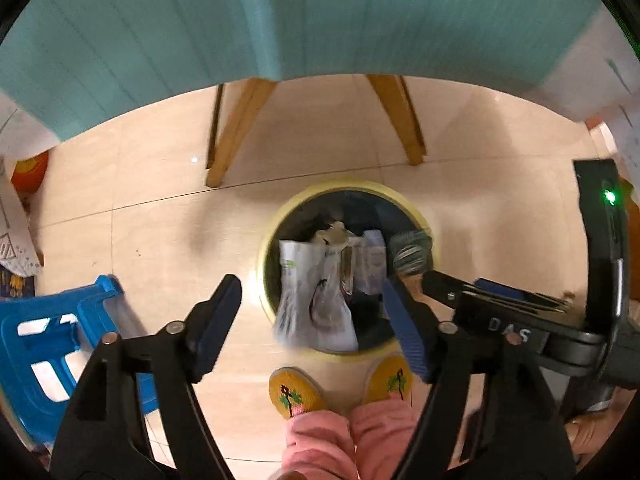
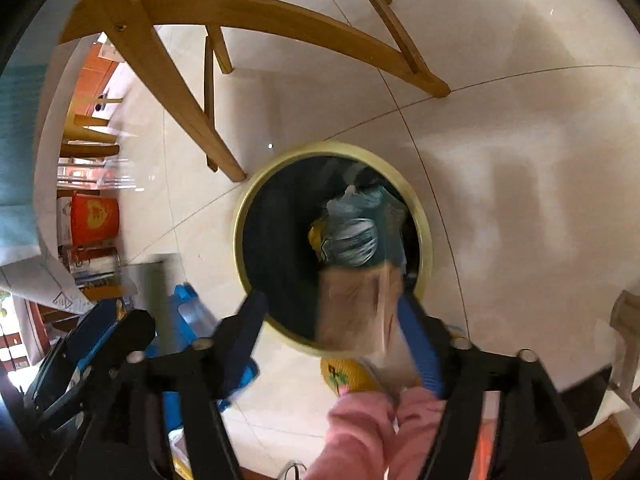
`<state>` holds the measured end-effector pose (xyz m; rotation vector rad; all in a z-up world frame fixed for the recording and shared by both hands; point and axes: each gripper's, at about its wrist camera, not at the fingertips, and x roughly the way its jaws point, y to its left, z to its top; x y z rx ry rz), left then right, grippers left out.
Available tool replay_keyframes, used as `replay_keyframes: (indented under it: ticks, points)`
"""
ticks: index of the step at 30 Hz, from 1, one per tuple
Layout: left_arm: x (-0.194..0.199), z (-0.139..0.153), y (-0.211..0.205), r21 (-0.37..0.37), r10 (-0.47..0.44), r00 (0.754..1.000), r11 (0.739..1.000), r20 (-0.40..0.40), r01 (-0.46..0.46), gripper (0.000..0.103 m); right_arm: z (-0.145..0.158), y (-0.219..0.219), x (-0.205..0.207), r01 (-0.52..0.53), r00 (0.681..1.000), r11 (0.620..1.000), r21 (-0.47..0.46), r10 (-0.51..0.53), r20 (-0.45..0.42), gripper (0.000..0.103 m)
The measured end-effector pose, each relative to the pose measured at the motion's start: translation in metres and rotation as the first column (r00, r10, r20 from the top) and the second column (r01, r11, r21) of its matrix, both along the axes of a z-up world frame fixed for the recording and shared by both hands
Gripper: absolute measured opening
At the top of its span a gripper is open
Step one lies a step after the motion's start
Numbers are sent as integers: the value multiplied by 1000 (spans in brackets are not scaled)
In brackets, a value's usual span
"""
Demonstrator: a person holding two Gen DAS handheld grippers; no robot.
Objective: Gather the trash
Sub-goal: 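Move both tools back over the table toward the last trash pile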
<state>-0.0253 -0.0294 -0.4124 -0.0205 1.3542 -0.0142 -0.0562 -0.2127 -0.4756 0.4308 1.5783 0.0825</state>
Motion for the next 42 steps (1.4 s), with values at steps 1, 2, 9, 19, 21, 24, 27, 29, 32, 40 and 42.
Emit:
replay_keyframes:
  ticks: [1, 2, 9, 19, 21, 24, 27, 29, 32, 40, 42]
  points:
    - [0, 0, 4, 3, 13, 1000, 1000, 3, -13, 71, 0, 1, 4, 1, 1000, 1000, 0, -1, 4, 72]
    - [0, 0, 7, 6, 26, 1000, 1000, 5, -26, 71, 2, 1, 5, 2, 1000, 1000, 3, -2, 8, 72]
    - [-2, 16, 24, 34, 49, 999, 998, 24, -50, 72, 8, 7, 15, -32, 999, 999, -11, 32, 44, 72]
    - [-8, 71, 32, 18, 71, 997, 997, 33, -72, 73, 67, 21, 10, -86, 992, 996, -36, 89, 85, 72]
    - [-9, 85, 32, 17, 67, 997, 998, 35, -68, 73, 81, 23, 9, -92, 991, 995, -37, 95, 90, 72]
    - [-13, 109, 29, 9, 55, 998, 998, 36, -56, 73, 107, 26, 7, -100, 989, 994, -39, 103, 103, 72]
    - [-16, 141, 29, 15, 35, 998, 999, 48, -36, 73, 139, 29, 5, -108, 987, 993, -45, 112, 114, 72]
    - [-20, 164, 31, 6, 31, 998, 1000, 59, -31, 73, 167, 31, 3, -119, 984, 992, -52, 125, 127, 72]
    - [-25, 205, 33, 2, 15, 998, 1000, 68, -15, 73, 208, 34, -1, -140, 979, 988, -65, 148, 143, 72]
    - [-43, 306, 45, -12, -37, 991, 999, 130, 39, 73, 320, 42, -16, -170, 959, 982, -84, 185, 215, 72]
    - [-45, 328, 48, -18, -44, 988, 999, 147, 47, 73, 340, 43, -19, -169, 955, 982, -82, 184, 232, 72]
